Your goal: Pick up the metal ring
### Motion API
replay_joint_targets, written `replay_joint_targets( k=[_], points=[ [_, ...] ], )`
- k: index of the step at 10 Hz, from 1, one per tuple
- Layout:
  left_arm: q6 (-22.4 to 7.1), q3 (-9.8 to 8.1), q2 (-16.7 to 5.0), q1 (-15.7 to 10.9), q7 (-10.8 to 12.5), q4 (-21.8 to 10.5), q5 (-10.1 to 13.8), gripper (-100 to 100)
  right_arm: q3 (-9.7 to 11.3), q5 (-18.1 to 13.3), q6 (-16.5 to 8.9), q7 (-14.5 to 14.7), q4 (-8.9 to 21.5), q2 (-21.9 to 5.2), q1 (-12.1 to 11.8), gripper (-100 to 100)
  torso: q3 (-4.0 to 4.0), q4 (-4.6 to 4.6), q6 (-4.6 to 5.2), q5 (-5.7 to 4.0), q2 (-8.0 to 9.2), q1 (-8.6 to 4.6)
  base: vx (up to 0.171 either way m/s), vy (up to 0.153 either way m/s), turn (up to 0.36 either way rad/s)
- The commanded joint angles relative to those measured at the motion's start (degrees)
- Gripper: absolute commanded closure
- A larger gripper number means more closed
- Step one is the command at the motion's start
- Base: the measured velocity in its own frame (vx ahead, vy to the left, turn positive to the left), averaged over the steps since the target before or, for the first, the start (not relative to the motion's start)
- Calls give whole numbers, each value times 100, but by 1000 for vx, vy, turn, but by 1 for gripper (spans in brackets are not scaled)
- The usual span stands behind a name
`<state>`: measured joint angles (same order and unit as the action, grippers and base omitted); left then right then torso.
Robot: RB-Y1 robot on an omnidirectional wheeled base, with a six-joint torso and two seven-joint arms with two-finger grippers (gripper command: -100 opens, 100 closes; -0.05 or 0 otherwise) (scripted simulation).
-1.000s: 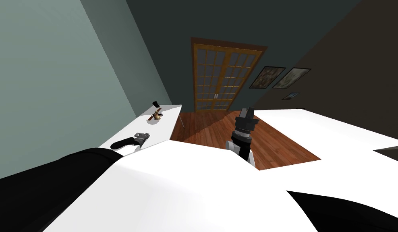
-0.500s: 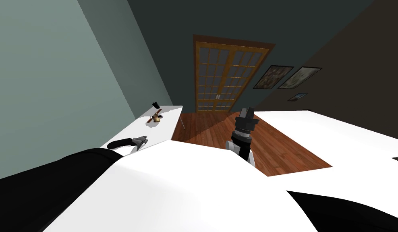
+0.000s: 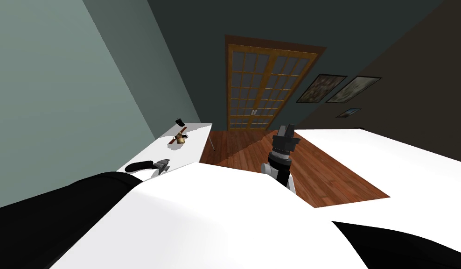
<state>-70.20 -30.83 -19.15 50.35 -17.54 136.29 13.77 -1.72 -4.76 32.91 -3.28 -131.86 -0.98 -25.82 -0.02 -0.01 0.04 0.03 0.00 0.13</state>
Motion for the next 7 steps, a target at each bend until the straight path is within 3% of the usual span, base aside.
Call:
replay_joint_targets(
  k=[1,3,4,5,7],
  points=[
    [132,25,-10,-57,-6,-183,-36,-100,0,0,0,0,0,0,0,0,0,0,0,0,0,0,-1,14,-26],
    [252,64,-16,-129,-8,-371,-92,-100,0,0,0,0,0,0,0,0,4,2,-1,0,6,1,-4,12,-16],
    [206,47,-15,-100,-8,-309,-67,-100,0,0,0,0,0,0,0,0,4,2,-1,0,7,1,-1,5,-4],
    [227,49,-14,-102,-10,-322,-70,100,0,0,0,0,0,0,0,0,4,2,-1,-1,7,-2,0,0,0],
    [224,45,-12,-102,-4,-322,-69,100,0,0,0,0,0,0,0,0,2,0,3,-1,4,-5,0,0,0]
  ],
)
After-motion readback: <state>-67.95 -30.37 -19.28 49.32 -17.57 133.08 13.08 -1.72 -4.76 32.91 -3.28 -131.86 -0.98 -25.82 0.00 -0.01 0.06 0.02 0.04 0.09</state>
